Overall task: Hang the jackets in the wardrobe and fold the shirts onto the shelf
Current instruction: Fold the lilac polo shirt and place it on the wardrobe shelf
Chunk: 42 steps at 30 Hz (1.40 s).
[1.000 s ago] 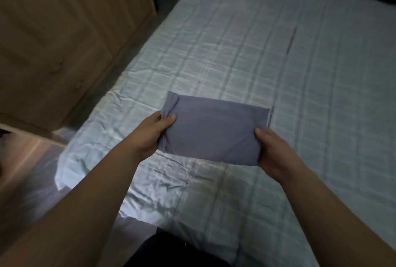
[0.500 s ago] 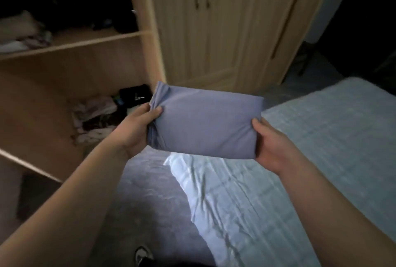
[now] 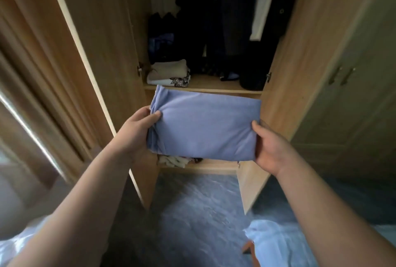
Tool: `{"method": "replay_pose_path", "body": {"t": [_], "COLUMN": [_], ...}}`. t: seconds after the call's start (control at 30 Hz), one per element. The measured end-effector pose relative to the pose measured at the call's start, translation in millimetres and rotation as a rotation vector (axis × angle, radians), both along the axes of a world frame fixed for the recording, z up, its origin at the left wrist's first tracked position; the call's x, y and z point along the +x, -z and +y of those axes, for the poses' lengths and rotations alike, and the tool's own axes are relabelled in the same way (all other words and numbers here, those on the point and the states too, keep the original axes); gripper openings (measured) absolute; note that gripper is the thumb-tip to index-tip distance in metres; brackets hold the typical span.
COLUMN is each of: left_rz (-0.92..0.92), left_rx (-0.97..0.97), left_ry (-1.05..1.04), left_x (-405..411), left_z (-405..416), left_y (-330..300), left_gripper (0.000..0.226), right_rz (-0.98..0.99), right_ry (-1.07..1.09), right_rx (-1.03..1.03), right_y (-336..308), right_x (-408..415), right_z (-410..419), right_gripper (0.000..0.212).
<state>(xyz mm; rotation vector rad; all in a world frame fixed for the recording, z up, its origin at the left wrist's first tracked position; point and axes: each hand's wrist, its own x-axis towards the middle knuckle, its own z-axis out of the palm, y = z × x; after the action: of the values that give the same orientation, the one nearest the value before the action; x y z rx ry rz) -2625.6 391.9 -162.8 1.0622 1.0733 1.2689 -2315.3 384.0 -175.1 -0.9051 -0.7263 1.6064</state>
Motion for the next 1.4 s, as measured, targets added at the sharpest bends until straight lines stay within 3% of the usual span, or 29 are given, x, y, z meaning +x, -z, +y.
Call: {"method": "replay_pose_path", "body": {"t": [0.23,0.4,0.73,0.87,1.0,1.2,1.3,1.4], "left_rz": [-0.004,0.034,0.098,0.128,0.216,0.240,0.351,0.434], "left_rx": [-0.014,-0.019,-0.032,-0.036,-0.057,-0.095,-0.119,-0.159], "left_ry": [-0.086,-0.180,-0.348,-0.429,-0.454,-0.480,-0.482,-0.471], "left_x": [-36.0,-35.6,-24.0,-35.1,-56.1,-87.8,-102.5,-114.2], "left_z": [73.4,149.4,327.1,392.8,464.2,577.3,626.4,662.7], "left_y": [11.2,21.2,20.9,16.6,17.6,23.6,29.7,41.3], "left_gripper": [0.032,0.019,0.020,0.022,0.010,0.017,0.033,0.032], "right_rz": [-0.007,-0.025,-0.038,-0.069,-0.104,-0.206,-0.281,-0.368], "right_ry": [-0.021,-0.042,-0.151,-0.156,-0.150,-0.051,-0.013,0.000], "right_rx": [-0.028,-0.024,-0.013,-0.020,-0.073,-0.120,-0.155,-0.158], "right_y": [11.0,19.8,23.8,25.8,36.5,40.3,38.9,43.7], "right_x": [-34.3,-39.0,-34.2,-52.9,-83.3,-128.8,-147.9,-160.6], "right_z": [96.3,179.6,388.7,470.9,546.6,643.9,679.0,708.6], "right_gripper": [0.036,0.032,0.026,0.026,0.031,0.025,0.021,0.019]}}
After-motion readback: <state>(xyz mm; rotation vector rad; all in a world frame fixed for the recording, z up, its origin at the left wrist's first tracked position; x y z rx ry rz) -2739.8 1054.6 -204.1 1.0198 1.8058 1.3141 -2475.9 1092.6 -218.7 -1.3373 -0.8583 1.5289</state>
